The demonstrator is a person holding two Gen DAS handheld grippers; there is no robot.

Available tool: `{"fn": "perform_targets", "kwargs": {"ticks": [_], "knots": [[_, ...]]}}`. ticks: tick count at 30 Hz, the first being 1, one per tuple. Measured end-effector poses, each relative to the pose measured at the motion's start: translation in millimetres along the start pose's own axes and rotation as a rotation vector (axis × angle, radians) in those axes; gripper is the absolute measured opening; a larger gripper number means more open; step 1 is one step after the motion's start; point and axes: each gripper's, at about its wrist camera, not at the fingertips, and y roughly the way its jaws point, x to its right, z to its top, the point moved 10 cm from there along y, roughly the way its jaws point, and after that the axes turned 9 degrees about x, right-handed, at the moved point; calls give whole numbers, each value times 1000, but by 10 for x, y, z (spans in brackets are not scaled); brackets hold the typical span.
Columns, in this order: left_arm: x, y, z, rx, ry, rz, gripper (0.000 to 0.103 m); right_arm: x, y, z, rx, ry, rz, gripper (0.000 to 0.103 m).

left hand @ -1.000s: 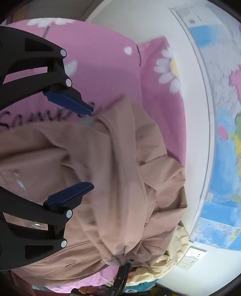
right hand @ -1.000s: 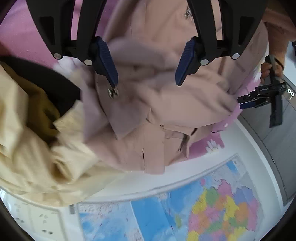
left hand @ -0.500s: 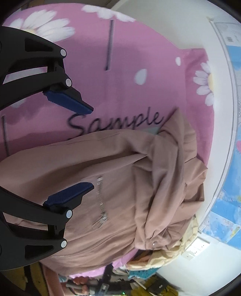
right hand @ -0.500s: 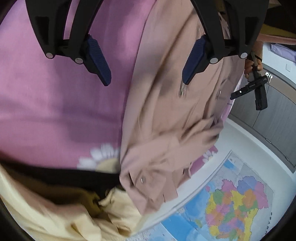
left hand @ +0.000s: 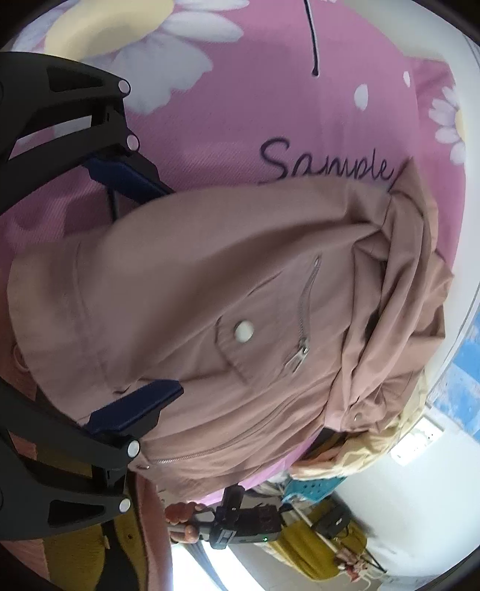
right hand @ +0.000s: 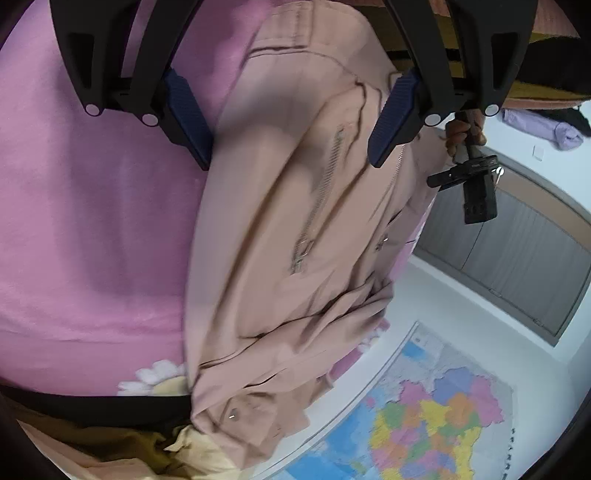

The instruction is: Fold large clothes

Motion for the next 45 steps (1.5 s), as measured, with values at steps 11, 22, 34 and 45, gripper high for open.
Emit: {"fn": "perform_targets", "kwargs": {"ticks": [11, 22, 34, 45], "knots": [[241, 137, -33, 20, -23, 4, 98, -246, 181, -82, 11, -37, 45, 83], [71, 118, 69, 61, -167, 106, 62, -146, 303, -84, 31, -8, 14, 20], [242, -594, 275, 217, -201, 47, 5, -659, -331, 92, 149, -104, 196, 4], [318, -543, -101, 90, -131, 14, 12, -241, -336, -157, 44, -48, 112, 15]]}}
